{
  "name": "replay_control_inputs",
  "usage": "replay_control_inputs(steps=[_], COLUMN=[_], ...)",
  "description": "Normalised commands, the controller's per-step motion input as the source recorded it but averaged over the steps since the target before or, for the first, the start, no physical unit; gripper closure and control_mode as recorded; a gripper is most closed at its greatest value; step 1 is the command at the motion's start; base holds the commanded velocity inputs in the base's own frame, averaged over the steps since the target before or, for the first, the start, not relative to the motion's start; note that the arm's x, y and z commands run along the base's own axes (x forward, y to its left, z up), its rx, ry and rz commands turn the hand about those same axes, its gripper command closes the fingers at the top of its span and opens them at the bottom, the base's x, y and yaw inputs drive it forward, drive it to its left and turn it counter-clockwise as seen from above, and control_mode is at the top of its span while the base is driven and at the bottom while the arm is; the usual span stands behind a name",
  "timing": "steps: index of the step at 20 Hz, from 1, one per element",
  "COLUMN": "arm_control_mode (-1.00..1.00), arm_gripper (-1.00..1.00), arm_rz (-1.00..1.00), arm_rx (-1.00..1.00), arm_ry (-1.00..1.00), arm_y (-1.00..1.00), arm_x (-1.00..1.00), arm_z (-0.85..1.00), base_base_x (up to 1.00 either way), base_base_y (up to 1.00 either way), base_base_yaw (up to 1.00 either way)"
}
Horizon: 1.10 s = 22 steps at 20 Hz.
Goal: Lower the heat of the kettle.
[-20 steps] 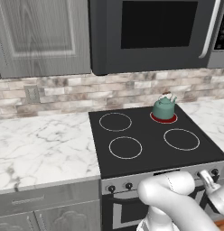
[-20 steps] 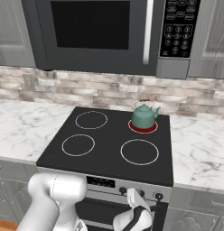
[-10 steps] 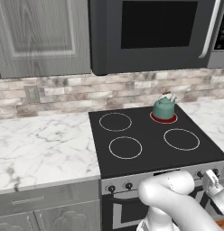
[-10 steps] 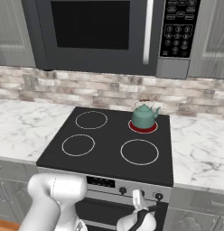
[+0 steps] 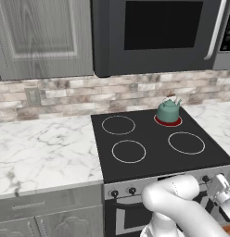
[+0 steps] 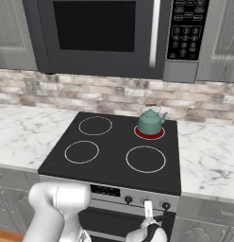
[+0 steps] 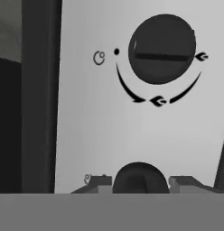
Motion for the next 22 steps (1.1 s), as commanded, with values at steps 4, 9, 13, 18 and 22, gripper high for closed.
replay_control_inputs(steps=[4,9,13,18,22], arm_control_mode=[-1.0,-1.0,-1.0,-1.0,-1.0], arm_gripper=[1.0,1.0,1.0,1.0,1.0], arm_rz=[0.04,0.09,0.07,0.1,0.09], arm_rx=[0.12,0.09,0.09,0.05,0.0], arm_ry=[0.0,0.0,0.0,0.02,0.0], arm_y=[0.0,0.0,0.01,0.07,0.22], arm_x=[-0.03,-0.03,0.0,0.0,0.0], arm_z=[0.0,0.0,0.0,0.0,0.0], base_base_x=[0.0,0.0,0.0,0.0,0.0], base_base_y=[0.0,0.0,0.0,0.0,0.0], base_base_yaw=[0.0,0.0,0.0,0.0,0.0])
